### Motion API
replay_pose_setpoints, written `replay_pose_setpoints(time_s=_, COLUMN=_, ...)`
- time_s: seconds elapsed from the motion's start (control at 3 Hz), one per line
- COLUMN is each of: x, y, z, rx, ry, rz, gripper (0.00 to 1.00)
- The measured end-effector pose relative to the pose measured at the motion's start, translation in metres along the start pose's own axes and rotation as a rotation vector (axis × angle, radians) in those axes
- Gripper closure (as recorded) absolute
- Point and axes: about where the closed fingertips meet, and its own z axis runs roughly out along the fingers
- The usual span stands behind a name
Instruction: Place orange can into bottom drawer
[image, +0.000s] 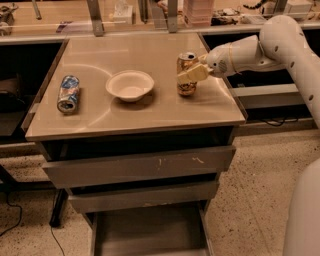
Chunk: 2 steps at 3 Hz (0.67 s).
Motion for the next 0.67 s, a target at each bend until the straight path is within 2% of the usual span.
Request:
replay_pose_setpoints(time_s=0.33, x=-0.012, y=0.013, z=-0.027, rx=0.063, ry=0.011, rz=-0.039, gripper=1.0)
replay_pose_setpoints(time_s=0.67, x=-0.013, y=0.049, z=-0.057, rx=0.127, ry=0.014, rz=-0.031, gripper=1.0)
